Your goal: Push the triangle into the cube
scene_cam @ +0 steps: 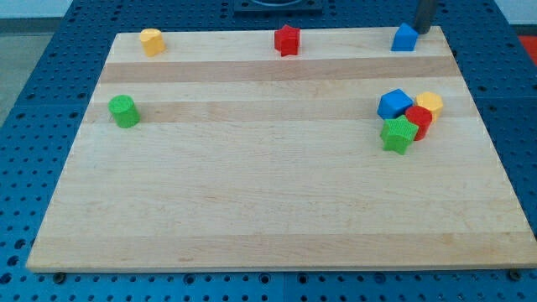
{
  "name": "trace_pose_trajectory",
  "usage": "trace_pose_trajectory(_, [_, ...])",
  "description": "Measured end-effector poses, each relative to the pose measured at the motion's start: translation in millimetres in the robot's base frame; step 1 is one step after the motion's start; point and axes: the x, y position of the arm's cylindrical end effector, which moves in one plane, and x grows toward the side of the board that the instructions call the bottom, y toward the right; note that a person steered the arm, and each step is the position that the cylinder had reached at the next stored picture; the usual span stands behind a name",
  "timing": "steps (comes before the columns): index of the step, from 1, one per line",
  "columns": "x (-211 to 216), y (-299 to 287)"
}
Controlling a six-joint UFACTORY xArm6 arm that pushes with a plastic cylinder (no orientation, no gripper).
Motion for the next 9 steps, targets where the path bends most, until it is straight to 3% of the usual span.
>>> trace_pose_trajectory(3, [10, -50])
trace_pose_trajectory(6, [69, -60])
trace_pose_trajectory(9, [79, -99])
